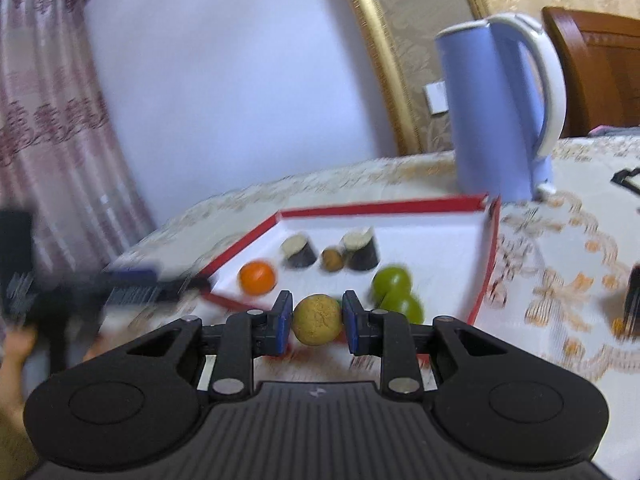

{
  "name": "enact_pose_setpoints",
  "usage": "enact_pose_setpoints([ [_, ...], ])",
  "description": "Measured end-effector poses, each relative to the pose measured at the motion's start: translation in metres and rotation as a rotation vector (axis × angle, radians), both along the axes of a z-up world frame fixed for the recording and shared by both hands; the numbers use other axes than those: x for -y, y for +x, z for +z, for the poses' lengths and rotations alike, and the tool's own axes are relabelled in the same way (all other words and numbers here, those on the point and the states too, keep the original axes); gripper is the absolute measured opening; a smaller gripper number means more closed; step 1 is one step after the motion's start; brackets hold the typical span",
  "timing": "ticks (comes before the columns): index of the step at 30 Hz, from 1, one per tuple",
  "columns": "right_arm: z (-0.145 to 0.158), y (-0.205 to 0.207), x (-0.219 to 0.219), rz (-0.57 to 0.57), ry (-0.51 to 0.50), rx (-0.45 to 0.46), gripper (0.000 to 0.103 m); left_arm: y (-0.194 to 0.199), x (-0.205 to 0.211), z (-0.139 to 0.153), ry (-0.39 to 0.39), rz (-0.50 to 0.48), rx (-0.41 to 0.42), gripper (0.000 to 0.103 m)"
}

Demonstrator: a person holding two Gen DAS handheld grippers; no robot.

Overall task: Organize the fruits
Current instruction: 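Carry the yellowish round fruit into the tray and open the right tool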

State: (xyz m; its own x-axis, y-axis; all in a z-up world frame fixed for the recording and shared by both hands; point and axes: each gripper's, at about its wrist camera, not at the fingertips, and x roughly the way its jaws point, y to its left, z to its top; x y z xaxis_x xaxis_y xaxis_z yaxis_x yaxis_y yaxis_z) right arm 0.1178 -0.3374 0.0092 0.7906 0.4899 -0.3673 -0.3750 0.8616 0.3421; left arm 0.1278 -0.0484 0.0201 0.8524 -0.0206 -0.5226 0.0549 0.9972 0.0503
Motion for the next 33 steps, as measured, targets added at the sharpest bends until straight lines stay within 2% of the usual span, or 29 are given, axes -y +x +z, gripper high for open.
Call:
enact_pose_setpoints([
  [3, 0.006, 0.023, -0.005, -0.066, -0.023, 0.008, 0.026, -0.004, -0.011, -0.012, -0.014, 0.019, -0.037, 0.092],
  [8, 0.003, 0.059, -0.005, -0.133, 0.004, -0.026, 0.026, -0.01, -0.025, -0.026, -0.036, 0.035, -0.077, 0.092],
  [16, 0.002, 0.093, -0.013, -0.232, -0.042, -0.026, 0.026, -0.012, -0.031, -0.036, -0.048, 0.038, -0.09, 0.094],
  [24, -0.008, 0.123, -0.022, -0.328, -0.126, -0.071, 0.027, -0.011, -0.035, -0.037, -0.062, 0.041, -0.085, 0.096],
  [29, -0.01, 0.12, -0.02, -0.347, -0.132, -0.073, 0.027, -0.014, -0.038, -0.036, -0.087, 0.032, -0.071, 0.097],
  [33, -0.002, 0.088, -0.017, -0.307, -0.131, -0.027, 0.027, -0.015, -0.041, -0.035, -0.121, -0.003, -0.067, 0.097],
])
